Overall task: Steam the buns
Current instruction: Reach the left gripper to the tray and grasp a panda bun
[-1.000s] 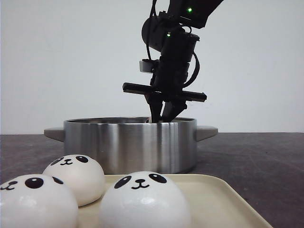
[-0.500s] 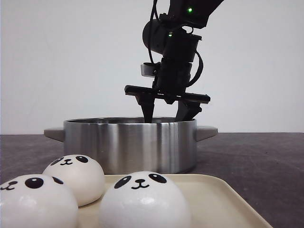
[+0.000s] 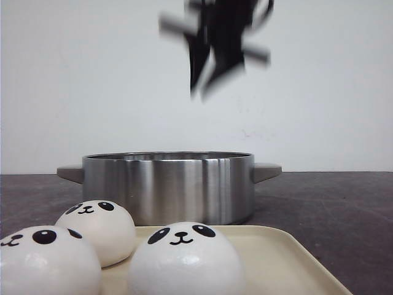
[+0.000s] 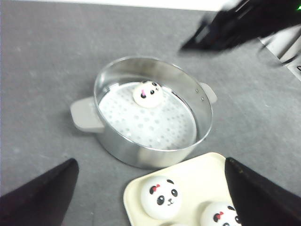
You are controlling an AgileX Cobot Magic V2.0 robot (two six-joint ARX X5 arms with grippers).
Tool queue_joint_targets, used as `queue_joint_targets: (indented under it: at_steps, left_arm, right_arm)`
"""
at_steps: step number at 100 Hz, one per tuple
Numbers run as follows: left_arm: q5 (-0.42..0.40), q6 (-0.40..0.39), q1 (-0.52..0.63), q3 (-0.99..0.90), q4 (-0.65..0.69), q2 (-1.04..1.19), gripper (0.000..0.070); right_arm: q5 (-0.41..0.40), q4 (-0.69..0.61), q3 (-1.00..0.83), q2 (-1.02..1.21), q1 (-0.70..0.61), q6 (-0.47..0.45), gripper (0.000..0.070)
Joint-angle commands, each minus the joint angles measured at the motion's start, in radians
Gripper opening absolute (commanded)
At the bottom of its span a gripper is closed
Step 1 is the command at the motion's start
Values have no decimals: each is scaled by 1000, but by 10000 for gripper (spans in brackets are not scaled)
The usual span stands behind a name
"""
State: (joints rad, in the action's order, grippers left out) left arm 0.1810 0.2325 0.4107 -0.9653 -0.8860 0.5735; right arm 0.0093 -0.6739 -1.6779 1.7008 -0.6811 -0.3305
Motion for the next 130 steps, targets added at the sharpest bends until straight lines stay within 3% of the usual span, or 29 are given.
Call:
queue_joint_targets:
  at_steps: [1,21,37,57,92,130]
  left_arm:
    - [33,36,11,-2,10,48,607]
    - [78,86,55,-2,-29,218,604]
    - [71,131,96,-2,-69,391,596]
    - [68,146,206,-2,-35,578,596]
    - [36,249,306,-2,105,843,596]
    - [-19,259,306,-2,134,1007,589]
  right_arm:
    - [37,-4,-25,-83,-56,74,0]
    - [167,-9,-25,-343,-237,109,0]
    - [343,-16,-25,-503,-388,134,0]
    - [483,-92,-25,-621,-457,128,0]
    - [494,-204,-25,-685,-457,93,0]
    - [493,-234,-25,-690,-458,76,0]
